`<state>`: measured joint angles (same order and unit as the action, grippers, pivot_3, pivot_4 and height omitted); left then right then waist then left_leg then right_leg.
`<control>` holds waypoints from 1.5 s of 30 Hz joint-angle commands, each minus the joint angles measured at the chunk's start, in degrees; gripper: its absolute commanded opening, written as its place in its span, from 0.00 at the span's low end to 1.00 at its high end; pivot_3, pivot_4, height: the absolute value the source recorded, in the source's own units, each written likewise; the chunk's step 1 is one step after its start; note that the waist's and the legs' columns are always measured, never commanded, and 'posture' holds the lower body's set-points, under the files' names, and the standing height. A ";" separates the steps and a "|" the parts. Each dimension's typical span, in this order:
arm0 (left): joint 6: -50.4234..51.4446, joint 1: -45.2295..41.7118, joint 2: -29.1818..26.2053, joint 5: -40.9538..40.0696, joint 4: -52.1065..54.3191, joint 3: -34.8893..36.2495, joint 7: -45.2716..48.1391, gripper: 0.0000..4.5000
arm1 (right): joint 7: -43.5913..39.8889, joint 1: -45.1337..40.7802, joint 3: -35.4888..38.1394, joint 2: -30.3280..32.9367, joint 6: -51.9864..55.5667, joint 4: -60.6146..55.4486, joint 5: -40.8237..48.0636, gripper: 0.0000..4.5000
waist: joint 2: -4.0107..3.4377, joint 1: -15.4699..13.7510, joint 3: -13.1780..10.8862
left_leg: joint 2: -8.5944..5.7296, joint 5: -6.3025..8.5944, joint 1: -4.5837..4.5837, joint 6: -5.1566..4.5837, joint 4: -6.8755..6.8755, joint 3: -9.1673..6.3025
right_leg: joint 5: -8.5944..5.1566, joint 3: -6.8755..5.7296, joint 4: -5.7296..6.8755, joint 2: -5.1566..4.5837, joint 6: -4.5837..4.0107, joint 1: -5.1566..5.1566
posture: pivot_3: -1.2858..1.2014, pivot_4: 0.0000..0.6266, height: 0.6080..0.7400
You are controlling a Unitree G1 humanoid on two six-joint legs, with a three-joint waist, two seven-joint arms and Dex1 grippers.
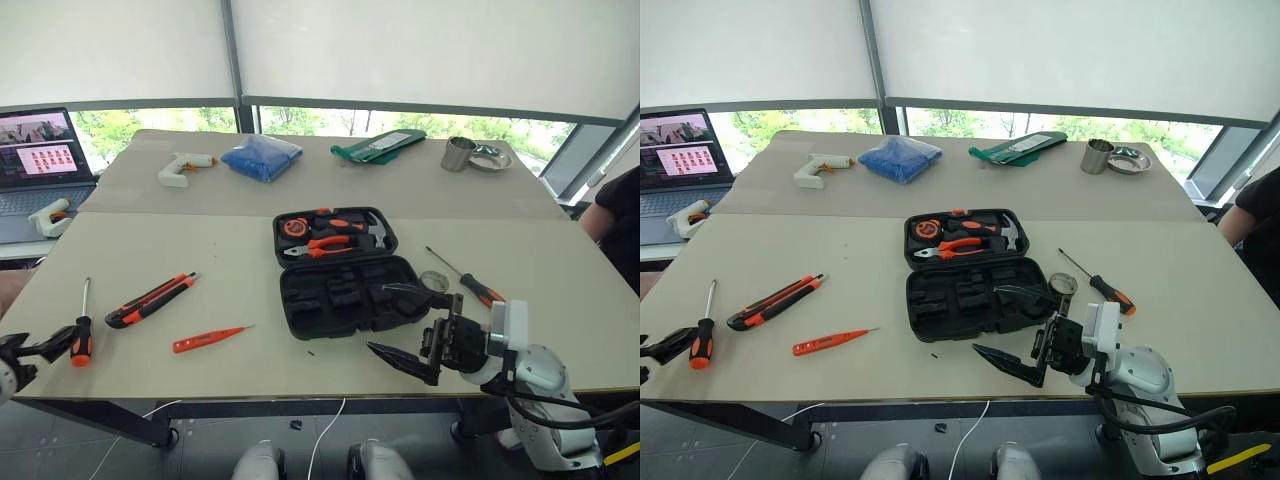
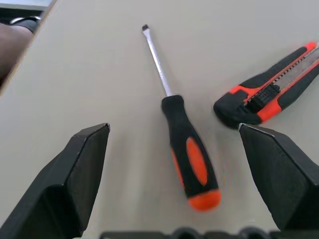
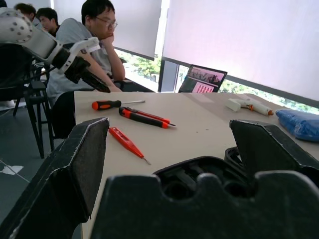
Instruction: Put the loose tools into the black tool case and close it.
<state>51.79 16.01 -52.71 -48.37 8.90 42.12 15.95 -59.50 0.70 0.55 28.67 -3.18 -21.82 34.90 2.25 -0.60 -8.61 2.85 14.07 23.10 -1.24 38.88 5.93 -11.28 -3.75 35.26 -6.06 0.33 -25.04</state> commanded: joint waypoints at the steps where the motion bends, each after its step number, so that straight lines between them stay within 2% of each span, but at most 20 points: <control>1: 3.62 -4.27 -1.28 3.18 -3.43 -5.09 0.25 1.00 | 0.01 -0.73 0.56 -0.03 -0.56 -1.18 -0.03 1.00 | 0.00 0.13 0.00 | 0.00 -0.08 0.04 -0.13 -0.02 0.02 | 0.06 0.01 0.03 0.02 -0.01 -0.04 | 0.52 0.24 1.00; 2: 4.85 -4.85 -1.68 4.28 -4.24 -6.30 0.36 1.00 | 0.10 -0.89 0.58 0.01 -0.43 -1.27 -0.06 1.00 | 0.01 0.22 0.00 | 0.03 -0.10 0.04 -0.15 -0.01 0.04 | 0.13 0.01 0.05 0.10 -0.04 -0.07 | 0.52 0.24 1.00; 4: 5.71 -5.81 -1.89 6.51 -5.91 -7.39 0.08 0.87 | 0.41 -1.27 0.78 0.19 -0.08 -1.46 -0.06 1.00 | 0.00 0.27 0.00 | 0.07 -0.11 0.03 -0.18 -0.01 0.05 | 0.24 0.03 0.03 0.25 -0.11 -0.08 | 0.52 0.24 1.00; 5: 5.75 -6.49 -1.59 7.25 -6.82 -7.23 -0.14 0.84 | 0.63 -1.37 0.94 0.25 0.03 -1.50 -0.09 1.00 | -0.04 0.28 -0.02 | 0.09 -0.10 0.00 -0.16 -0.02 0.04 | 0.21 0.03 0.06 0.28 -0.15 -0.08 | 0.52 0.24 1.00; 9: 5.99 -8.09 -0.12 9.13 -9.20 -6.59 0.32 0.49 | 1.25 -1.22 1.18 0.51 0.28 -1.73 -0.26 1.00 | -0.11 0.22 -0.05 | 0.18 -0.10 -0.09 -0.05 -0.08 0.04 | 0.12 0.06 0.14 0.36 -0.24 -0.11 | 0.52 0.24 1.00; 13: 1.90 -8.69 2.63 10.93 -10.44 -2.98 0.61 0.20 | 1.73 -0.99 1.29 0.85 0.48 -1.96 -0.45 1.00 | -0.16 0.20 -0.03 | 0.21 0.09 -0.19 0.31 -0.08 0.08 | 0.05 0.16 0.27 0.28 -0.31 -0.10 | 0.52 0.24 1.00; 17: -12.25 -8.97 5.19 12.29 -9.29 1.43 7.55 0.20 | 1.85 -1.43 2.34 1.66 0.39 -1.78 -0.27 1.00 | -0.07 0.02 -0.03 | 0.22 0.07 -0.19 0.35 -0.05 0.11 | -0.01 0.17 0.39 0.26 -0.36 -0.15 | 0.52 0.24 1.00; 19: -20.08 -9.37 4.35 13.73 -7.89 0.46 14.37 0.20 | 2.14 -2.03 3.41 2.32 0.55 -1.41 0.06 1.00 | 0.13 -0.12 -0.02 | 0.22 0.06 -0.16 0.39 -0.02 0.10 | -0.12 0.15 0.42 0.25 -0.55 -0.18 | 0.52 0.24 1.00; 21: -29.70 -10.76 2.65 15.98 -5.59 -4.15 23.85 0.20 | 2.36 -2.50 5.02 3.22 0.61 -0.56 0.25 1.00 | 0.14 -0.45 -0.02 | 0.19 0.06 -0.15 0.41 -0.01 0.11 | -0.12 0.08 0.42 0.15 -0.56 -0.17 | 0.52 0.24 1.00; 24: -38.71 -16.70 -0.98 20.75 -4.07 -15.56 34.68 0.20 | 2.90 -3.78 7.80 4.56 0.51 2.02 0.08 1.00 | 0.07 -1.85 -0.06 | 0.05 0.05 -0.07 0.40 0.01 0.17 | -0.12 -0.07 0.40 -0.14 -0.55 -0.24 | 0.52 0.24 1.00; 26: -42.80 -23.65 -2.05 24.36 -4.24 -24.79 40.60 0.20 | 2.79 -4.59 9.51 5.61 0.16 4.32 -0.33 1.00 | -0.02 -2.16 -0.06 | 0.03 0.05 -0.08 0.36 0.02 0.27 | -0.21 -0.08 0.25 -0.18 -0.36 -0.28 | 0.52 0.24 1.00; 28: -44.46 -32.65 -0.61 28.21 -5.26 -34.29 44.47 0.20 | 2.25 -5.11 11.22 6.80 -0.29 6.96 -0.88 1.00 | -0.11 -2.22 -0.08 | -0.01 0.03 0.03 0.27 0.02 0.33 | -0.09 -0.02 0.19 -0.20 -0.20 -0.09 | 0.52 0.24 1.00; 30: -45.21 -40.26 2.49 31.68 -6.77 -41.73 46.63 0.20 | 1.49 -4.98 12.64 8.14 -0.54 9.28 -1.40 1.00 | -0.12 -1.95 -0.09 | -0.08 -0.09 0.15 0.06 0.04 0.47 | -0.03 -0.03 0.12 -0.10 -0.14 -0.08 | 0.52 0.24 1.00; 31: -44.97 -44.24 4.83 33.83 -7.70 -45.83 47.46 0.20 | 1.16 -4.81 13.61 8.87 -0.60 10.84 -1.57 1.00 | -0.11 -1.85 -0.08 | -0.09 -0.33 0.19 -0.39 0.06 0.58 | 0.21 -0.02 0.09 -0.01 -0.06 -0.07 | 0.52 0.24 1.00; 34: -44.52 -52.28 11.11 38.84 -11.26 -53.73 47.99 0.20 | 0.12 -3.91 15.85 10.74 -0.60 14.40 -1.90 1.00 | -0.09 -1.54 -0.08 | -0.11 -0.29 0.30 -0.44 0.10 0.62 | 0.37 -0.01 -0.02 0.25 -0.07 -0.01 | 0.52 0.24 1.00; 39: -45.79 -59.95 19.59 47.71 -20.46 -61.62 44.74 0.20 | -0.39 -1.70 17.52 11.07 -1.21 15.08 -2.38 1.00 | -0.08 -0.46 -0.08 | -0.04 -0.28 0.28 -0.43 0.08 0.58 | 0.35 0.10 -0.13 0.46 -0.06 -0.02 | 0.52 0.24 1.00; 45: -46.43 -63.58 25.04 54.61 -28.62 -64.99 40.13 0.20 | 1.61 1.71 17.44 9.00 -0.94 10.67 -2.12 1.00 | -0.07 -0.08 -0.09 | -0.02 -0.26 0.28 -0.44 0.10 0.51 | 0.15 0.15 -0.10 0.45 0.32 -0.02 | 0.52 0.24 1.00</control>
<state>6.41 -45.50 -28.36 4.58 -19.02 -22.86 57.82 -58.57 2.15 16.52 37.87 -3.18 -8.41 32.52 2.18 -0.68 -8.70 2.83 13.80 23.36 -1.68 38.99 6.42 -11.13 -3.57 35.18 -5.62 0.67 -25.06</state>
